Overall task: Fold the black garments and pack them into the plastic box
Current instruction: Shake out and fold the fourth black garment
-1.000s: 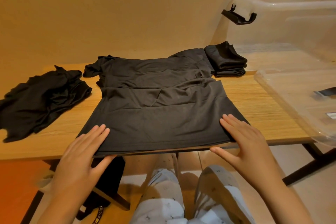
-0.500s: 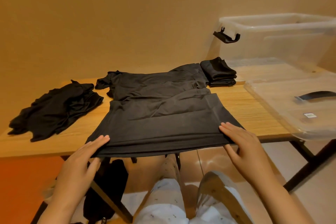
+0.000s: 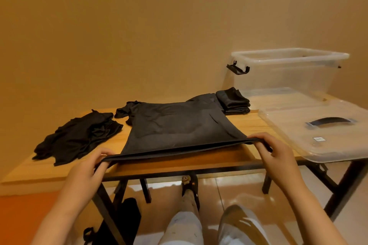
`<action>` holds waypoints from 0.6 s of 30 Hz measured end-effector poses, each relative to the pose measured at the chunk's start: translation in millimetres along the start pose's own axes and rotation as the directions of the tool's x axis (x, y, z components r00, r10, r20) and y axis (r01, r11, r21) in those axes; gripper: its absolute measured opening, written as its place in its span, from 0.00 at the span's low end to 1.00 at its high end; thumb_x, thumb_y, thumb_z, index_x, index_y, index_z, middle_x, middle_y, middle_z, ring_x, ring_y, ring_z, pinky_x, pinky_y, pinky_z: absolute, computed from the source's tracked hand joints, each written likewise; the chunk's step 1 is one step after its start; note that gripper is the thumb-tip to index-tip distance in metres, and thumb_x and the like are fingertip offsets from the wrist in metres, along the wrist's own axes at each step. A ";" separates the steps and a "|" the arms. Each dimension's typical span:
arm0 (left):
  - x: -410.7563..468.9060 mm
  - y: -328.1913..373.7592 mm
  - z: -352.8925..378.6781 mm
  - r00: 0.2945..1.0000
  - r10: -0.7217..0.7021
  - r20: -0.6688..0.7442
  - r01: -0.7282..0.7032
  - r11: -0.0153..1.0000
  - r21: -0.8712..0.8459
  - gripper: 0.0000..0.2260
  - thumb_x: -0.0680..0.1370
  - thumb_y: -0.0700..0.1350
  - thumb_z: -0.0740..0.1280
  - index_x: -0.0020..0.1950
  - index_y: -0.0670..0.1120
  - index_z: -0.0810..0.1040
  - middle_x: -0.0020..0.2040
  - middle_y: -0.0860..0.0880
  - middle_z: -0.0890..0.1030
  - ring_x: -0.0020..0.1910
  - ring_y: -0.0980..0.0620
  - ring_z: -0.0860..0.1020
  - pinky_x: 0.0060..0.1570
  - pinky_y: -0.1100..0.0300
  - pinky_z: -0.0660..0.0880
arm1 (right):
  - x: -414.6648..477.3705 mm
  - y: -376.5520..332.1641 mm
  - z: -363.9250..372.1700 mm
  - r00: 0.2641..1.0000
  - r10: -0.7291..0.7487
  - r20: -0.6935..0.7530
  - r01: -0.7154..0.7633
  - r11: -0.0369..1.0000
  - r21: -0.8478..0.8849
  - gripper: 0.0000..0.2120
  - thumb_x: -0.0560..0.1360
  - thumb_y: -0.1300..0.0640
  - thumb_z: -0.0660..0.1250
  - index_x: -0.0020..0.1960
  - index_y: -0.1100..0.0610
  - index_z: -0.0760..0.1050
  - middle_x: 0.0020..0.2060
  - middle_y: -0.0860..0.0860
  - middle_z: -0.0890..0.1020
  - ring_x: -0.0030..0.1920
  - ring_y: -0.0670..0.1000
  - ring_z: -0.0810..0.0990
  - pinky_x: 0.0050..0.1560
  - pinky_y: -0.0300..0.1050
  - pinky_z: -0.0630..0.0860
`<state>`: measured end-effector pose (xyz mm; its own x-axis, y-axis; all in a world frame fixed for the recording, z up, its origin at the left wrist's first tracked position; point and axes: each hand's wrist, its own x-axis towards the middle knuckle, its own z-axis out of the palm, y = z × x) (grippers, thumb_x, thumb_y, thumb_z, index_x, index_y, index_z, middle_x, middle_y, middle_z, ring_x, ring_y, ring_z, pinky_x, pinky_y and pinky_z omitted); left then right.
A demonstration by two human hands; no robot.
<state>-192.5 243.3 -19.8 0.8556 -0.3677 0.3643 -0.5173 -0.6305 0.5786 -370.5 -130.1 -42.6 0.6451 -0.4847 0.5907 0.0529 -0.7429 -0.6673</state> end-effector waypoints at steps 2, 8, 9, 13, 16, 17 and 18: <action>-3.5 7.9 -5.7 0.998 0.004 -0.067 -0.011 0.995 -0.099 0.11 0.80 0.38 0.64 0.47 0.56 0.75 0.41 0.50 0.81 0.39 0.51 0.78 0.38 0.53 0.73 | 2.5 -12.9 -9.0 0.997 0.024 -0.070 -0.013 0.988 0.155 0.13 0.77 0.65 0.64 0.48 0.46 0.79 0.44 0.39 0.82 0.47 0.40 0.79 0.45 0.30 0.74; -21.2 24.7 -12.7 0.994 -0.068 -0.088 0.029 0.920 -0.390 0.11 0.78 0.33 0.64 0.46 0.48 0.82 0.45 0.59 0.84 0.49 0.67 0.78 0.49 0.66 0.70 | -6.0 -18.9 -17.2 0.987 0.130 -0.094 -0.085 0.921 0.379 0.11 0.76 0.64 0.65 0.48 0.49 0.82 0.45 0.43 0.84 0.51 0.43 0.81 0.51 0.34 0.77; -23.3 23.7 -14.3 0.993 -0.082 -0.090 0.037 0.906 -0.421 0.11 0.78 0.33 0.65 0.47 0.47 0.82 0.46 0.61 0.84 0.49 0.68 0.78 0.50 0.66 0.70 | -8.7 -19.5 -19.4 0.988 0.131 -0.086 -0.084 0.909 0.409 0.09 0.76 0.61 0.66 0.48 0.50 0.83 0.46 0.44 0.85 0.51 0.42 0.81 0.51 0.32 0.77; -32.3 21.4 -20.8 0.981 -0.129 -0.141 0.047 0.878 -0.477 0.08 0.79 0.37 0.65 0.45 0.46 0.81 0.42 0.59 0.82 0.46 0.61 0.77 0.47 0.66 0.70 | -16.3 -23.0 -32.3 0.983 0.157 -0.091 -0.095 0.872 0.480 0.12 0.69 0.46 0.66 0.47 0.51 0.83 0.45 0.46 0.85 0.50 0.42 0.81 0.49 0.29 0.75; -38.4 20.5 -22.9 0.982 -0.108 -0.157 0.019 0.875 -0.483 0.11 0.79 0.37 0.64 0.39 0.47 0.80 0.40 0.56 0.81 0.40 0.65 0.76 0.41 0.76 0.69 | -18.3 -23.2 -38.1 0.979 0.183 -0.093 -0.116 0.869 0.482 0.07 0.76 0.60 0.65 0.47 0.52 0.81 0.42 0.44 0.85 0.47 0.44 0.82 0.46 0.28 0.76; -39.9 20.4 -23.6 0.983 -0.099 -0.157 0.012 0.876 -0.482 0.11 0.78 0.37 0.65 0.38 0.49 0.80 0.40 0.56 0.80 0.39 0.65 0.76 0.39 0.77 0.68 | -18.7 -22.1 -39.8 0.978 0.189 -0.084 -0.127 0.871 0.475 0.07 0.77 0.61 0.64 0.48 0.52 0.80 0.42 0.44 0.85 0.48 0.46 0.82 0.46 0.29 0.77; -40.9 20.9 -24.2 0.984 -0.092 -0.156 0.005 0.875 -0.485 0.12 0.78 0.38 0.65 0.39 0.52 0.80 0.40 0.56 0.80 0.40 0.66 0.76 0.40 0.77 0.68 | -19.7 -21.6 -41.4 0.976 0.203 -0.073 -0.143 0.864 0.483 0.05 0.76 0.58 0.66 0.48 0.52 0.80 0.42 0.45 0.85 0.48 0.47 0.82 0.46 0.31 0.78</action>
<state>-238.7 261.6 -5.0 0.8865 -0.1973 0.4186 -0.4563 -0.2218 0.8617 -416.0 -123.6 -21.1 0.5847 -0.6579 0.4747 0.3211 -0.3497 -0.8801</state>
